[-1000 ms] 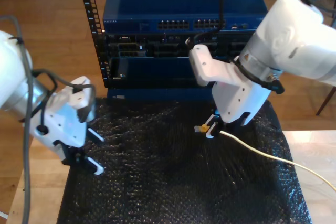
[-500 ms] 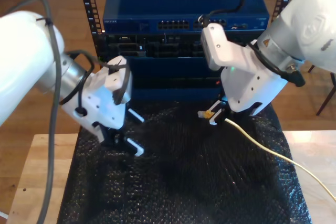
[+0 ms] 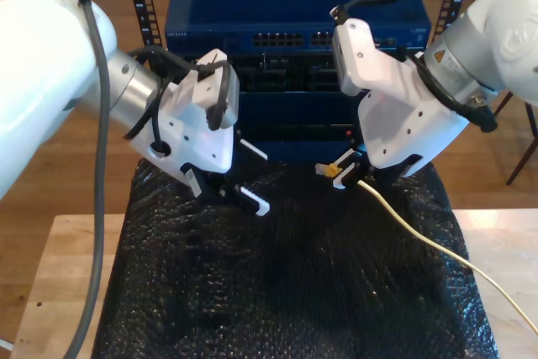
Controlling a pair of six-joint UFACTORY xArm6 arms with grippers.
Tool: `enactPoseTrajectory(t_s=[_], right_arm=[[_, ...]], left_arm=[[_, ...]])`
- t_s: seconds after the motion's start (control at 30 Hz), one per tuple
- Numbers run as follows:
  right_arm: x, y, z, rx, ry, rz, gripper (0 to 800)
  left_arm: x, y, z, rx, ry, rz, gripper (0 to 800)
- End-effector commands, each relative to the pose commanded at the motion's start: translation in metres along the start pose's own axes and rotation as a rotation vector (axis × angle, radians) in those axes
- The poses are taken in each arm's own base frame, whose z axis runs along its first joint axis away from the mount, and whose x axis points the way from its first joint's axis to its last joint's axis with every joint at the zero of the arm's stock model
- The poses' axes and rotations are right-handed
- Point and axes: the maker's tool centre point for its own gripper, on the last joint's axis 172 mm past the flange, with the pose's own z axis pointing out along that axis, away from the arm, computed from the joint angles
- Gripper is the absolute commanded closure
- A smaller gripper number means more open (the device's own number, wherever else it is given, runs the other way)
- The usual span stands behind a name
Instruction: Grab the cable and plug it in
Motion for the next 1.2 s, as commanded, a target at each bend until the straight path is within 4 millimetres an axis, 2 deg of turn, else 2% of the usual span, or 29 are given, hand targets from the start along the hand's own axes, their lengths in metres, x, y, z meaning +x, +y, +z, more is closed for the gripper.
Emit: enactPoseTrajectory(t_s=[0.27,0.47,0.9,1.2], right_arm=[[0.005,0.000,-0.002,-0.004,0.015,0.046,794],[0.007,0.000,-0.002,-0.003,0.023,0.061,794],[0.015,-0.005,-0.002,0.023,0.049,0.126,794],[0.023,-0.004,-0.007,0.022,0.066,0.139,794]], left_arm=[[0.021,-0.004,-0.006,0.016,0.040,0.025,0],[0.040,0.011,0.011,-0.028,0.060,0.065,0],[0.041,0.011,0.013,-0.028,0.070,0.108,0],[0.052,0.010,0.012,-0.018,0.117,0.149,0]])
